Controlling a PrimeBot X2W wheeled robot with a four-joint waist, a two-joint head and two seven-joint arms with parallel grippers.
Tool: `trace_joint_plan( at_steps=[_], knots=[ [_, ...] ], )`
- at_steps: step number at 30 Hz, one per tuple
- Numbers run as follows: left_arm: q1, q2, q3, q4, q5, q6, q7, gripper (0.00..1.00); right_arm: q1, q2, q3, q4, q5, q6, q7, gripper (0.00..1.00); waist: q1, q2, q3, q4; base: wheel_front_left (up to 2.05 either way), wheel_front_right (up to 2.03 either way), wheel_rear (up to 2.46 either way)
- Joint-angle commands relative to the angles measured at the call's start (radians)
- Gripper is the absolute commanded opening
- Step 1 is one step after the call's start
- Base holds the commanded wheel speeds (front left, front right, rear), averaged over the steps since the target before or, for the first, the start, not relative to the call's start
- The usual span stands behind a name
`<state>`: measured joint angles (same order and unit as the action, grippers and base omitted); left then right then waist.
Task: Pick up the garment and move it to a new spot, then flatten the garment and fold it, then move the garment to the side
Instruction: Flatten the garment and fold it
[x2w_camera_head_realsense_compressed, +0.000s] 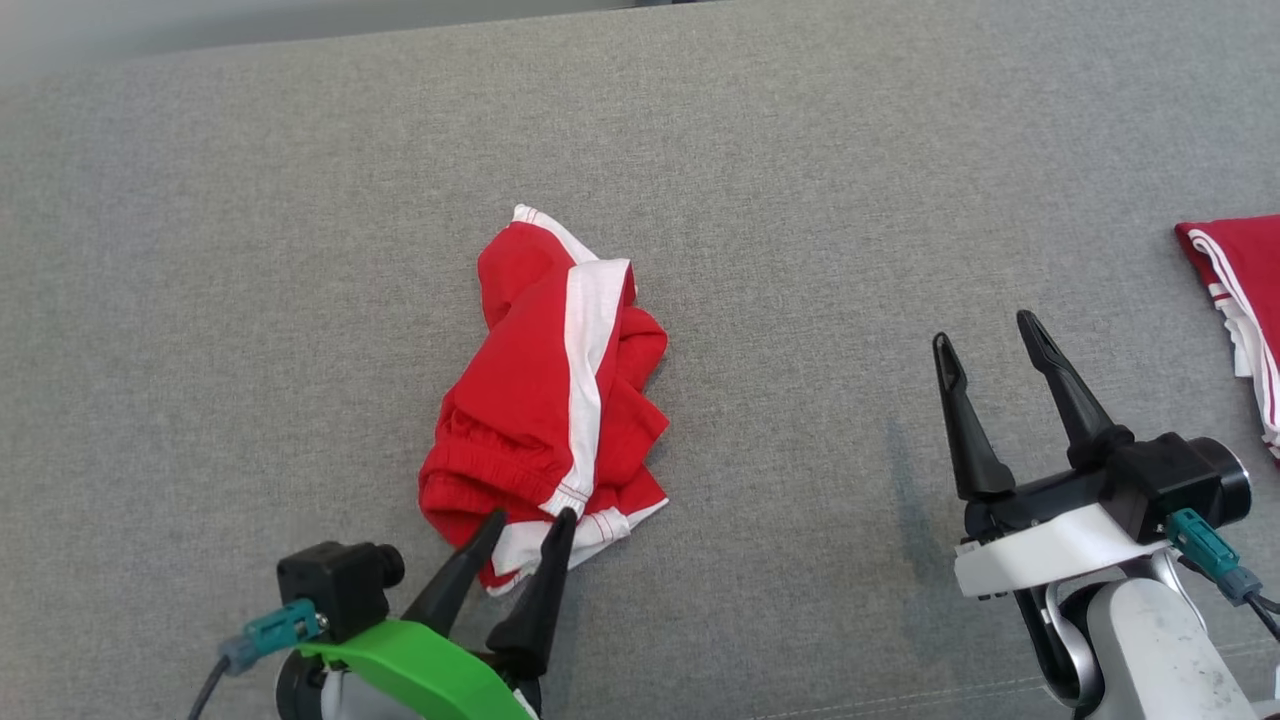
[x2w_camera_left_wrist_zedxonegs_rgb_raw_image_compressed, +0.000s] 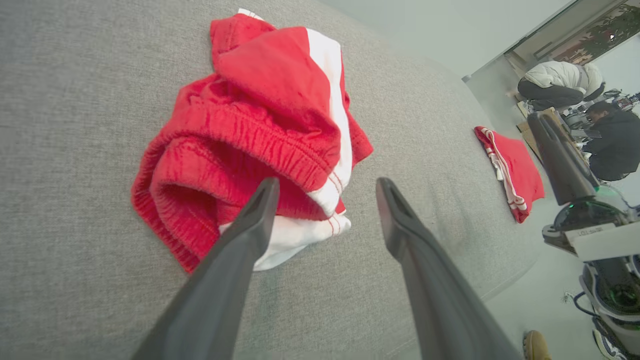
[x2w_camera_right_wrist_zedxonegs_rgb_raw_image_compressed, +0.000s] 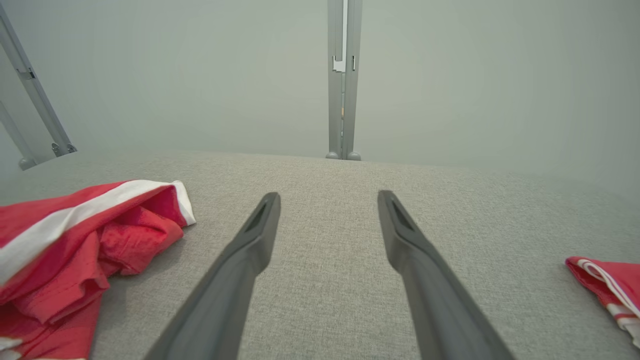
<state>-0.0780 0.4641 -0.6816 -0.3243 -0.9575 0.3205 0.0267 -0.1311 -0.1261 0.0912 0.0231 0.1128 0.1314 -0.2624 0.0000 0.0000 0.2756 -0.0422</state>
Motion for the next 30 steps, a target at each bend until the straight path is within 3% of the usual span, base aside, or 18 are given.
trace_joint_plan(
  at_steps=[1, 15, 16, 17, 18, 21, 30],
  knots=[
    [-0.007, -0.014, -0.012, 0.011, -0.005, -0.001, 0.007, 1.0, -0.014, 0.002, 0.004, -0.002, 0.002, -0.001, -0.003, 1.0, 0.0, 0.0, 0.004, -0.005, 0.0, 0.0, 0.0],
    [-0.096, -0.071, 0.003, 0.213, -0.014, -0.032, -0.012, 1.0, -0.033, 0.004, 0.015, 0.01, 0.008, -0.001, -0.003, 1.0, 0.0, 0.0, 0.011, -0.059, 0.0, 0.0, 0.0],
    [-0.104, -0.067, 0.003, 0.225, -0.003, -0.033, -0.014, 0.96, -0.034, 0.005, 0.016, 0.011, 0.009, -0.001, -0.003, 1.0, 0.0, 0.0, 0.012, -0.064, 0.0, 0.0, 0.0],
    [-0.112, -0.065, 0.0, 0.232, 0.001, -0.039, -0.015, 0.44, -0.034, 0.006, 0.016, 0.013, 0.01, -0.001, -0.003, 1.0, 0.0, 0.0, 0.012, -0.069, 0.0, 0.0, 0.0],
    [-0.118, -0.07, -0.001, 0.237, -0.005, -0.045, -0.016, 0.0, -0.036, 0.007, 0.017, 0.013, 0.012, -0.001, -0.003, 1.0, 0.0, 0.0, 0.013, -0.076, 0.0, 0.0, 0.0],
    [-0.159, -0.062, -0.016, 0.234, 0.01, -0.074, 0.006, 0.0, -0.041, 0.011, 0.017, 0.014, 0.016, -0.001, -0.003, 1.0, 0.0, 0.0, 0.016, -0.094, 0.0, 0.0, 0.0],
    [-0.387, -0.054, -0.052, 0.19, 0.087, -0.106, 0.12, 0.0, -0.061, 0.036, 0.028, 0.025, 0.025, -0.001, -0.003, 1.0, 0.0, 0.0, 0.006, -0.172, 0.0, 0.0, 0.0]
  ],
)
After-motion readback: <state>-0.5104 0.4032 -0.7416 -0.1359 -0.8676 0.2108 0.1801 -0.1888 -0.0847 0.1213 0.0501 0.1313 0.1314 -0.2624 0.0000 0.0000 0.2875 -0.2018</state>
